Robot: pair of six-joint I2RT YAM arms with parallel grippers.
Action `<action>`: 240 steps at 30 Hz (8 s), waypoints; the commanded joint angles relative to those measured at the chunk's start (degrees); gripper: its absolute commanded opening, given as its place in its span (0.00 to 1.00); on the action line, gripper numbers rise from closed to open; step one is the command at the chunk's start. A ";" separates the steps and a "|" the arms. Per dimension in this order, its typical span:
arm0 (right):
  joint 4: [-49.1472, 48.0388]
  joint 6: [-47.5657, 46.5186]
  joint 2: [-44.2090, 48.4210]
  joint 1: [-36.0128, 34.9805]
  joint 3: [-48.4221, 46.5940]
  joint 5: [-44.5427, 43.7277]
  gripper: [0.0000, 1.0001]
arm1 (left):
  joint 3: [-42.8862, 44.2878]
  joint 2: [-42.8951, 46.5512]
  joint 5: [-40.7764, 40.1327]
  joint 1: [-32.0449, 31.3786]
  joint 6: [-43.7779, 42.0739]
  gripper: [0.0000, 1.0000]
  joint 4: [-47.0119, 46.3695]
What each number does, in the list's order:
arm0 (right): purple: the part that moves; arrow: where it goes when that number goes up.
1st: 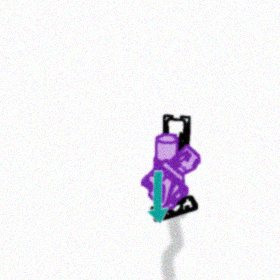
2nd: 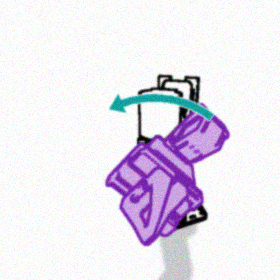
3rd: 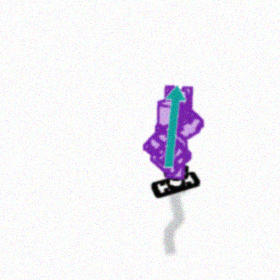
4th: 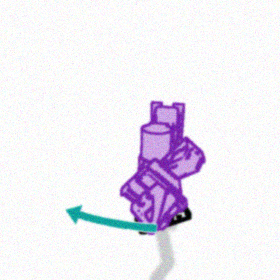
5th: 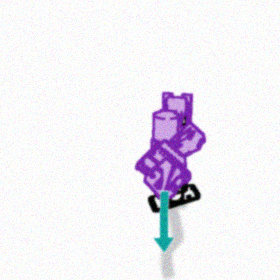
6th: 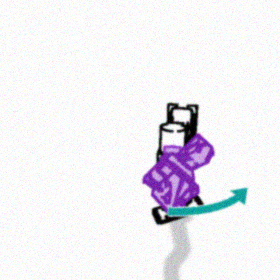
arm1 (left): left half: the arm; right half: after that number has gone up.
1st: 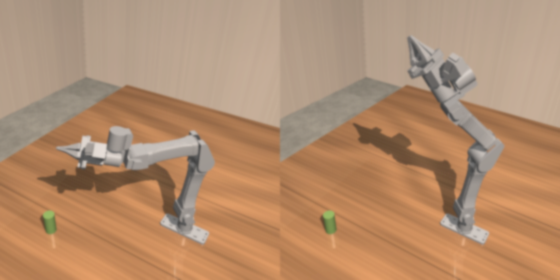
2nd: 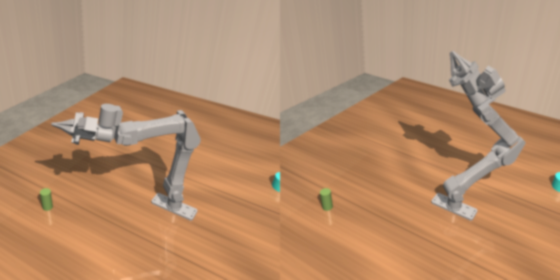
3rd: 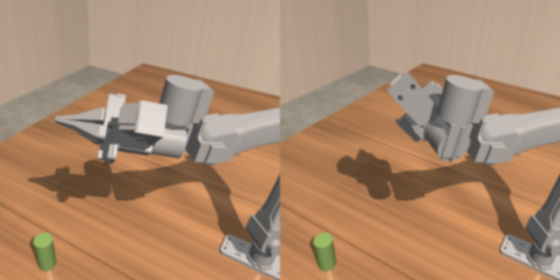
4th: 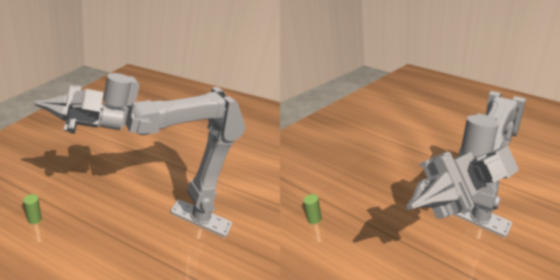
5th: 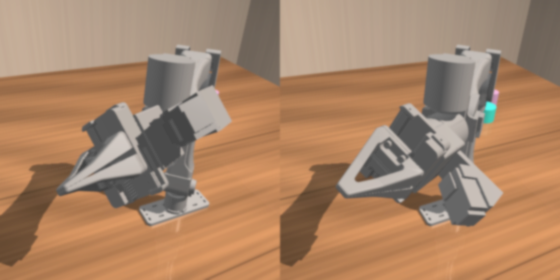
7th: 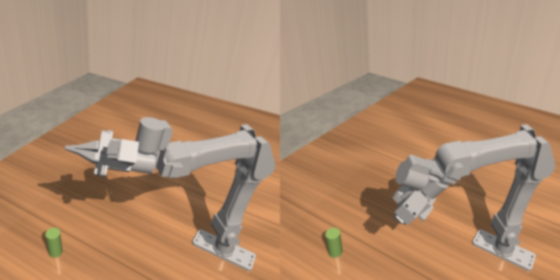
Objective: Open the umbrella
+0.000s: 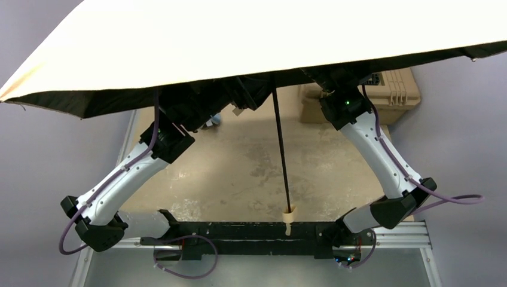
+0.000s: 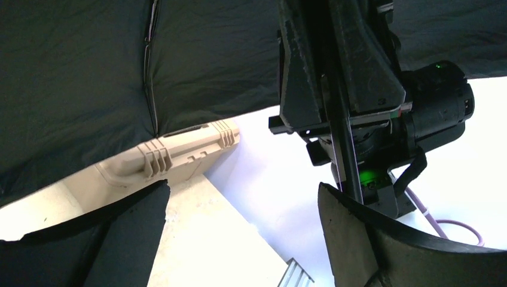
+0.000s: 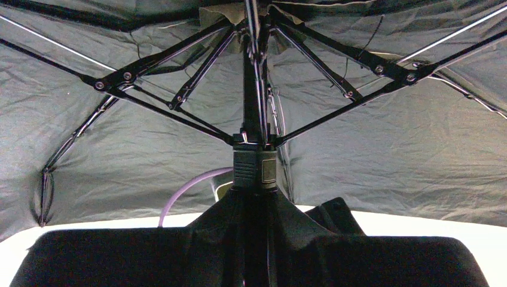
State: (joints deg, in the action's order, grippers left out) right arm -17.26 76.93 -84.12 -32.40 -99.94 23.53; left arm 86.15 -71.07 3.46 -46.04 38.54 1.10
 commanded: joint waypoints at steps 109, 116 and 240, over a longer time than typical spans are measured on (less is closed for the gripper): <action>-25.88 8.64 4.18 -0.65 12.38 6.19 0.20 | 19.12 -12.27 36.28 10.95 25.81 0.00 -4.30; -24.66 7.79 -1.05 1.25 2.09 0.08 0.21 | 12.18 -8.90 37.39 8.86 25.26 0.00 -4.95; -21.50 -3.21 -24.77 6.16 -44.57 -38.39 0.00 | -4.02 -0.51 12.87 -12.05 1.74 0.00 20.69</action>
State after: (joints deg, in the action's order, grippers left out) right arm -30.00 74.98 -113.60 -35.29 -141.93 21.41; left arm 87.81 -69.76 -2.35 -51.79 39.86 -4.58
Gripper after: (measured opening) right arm 0.266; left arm 0.098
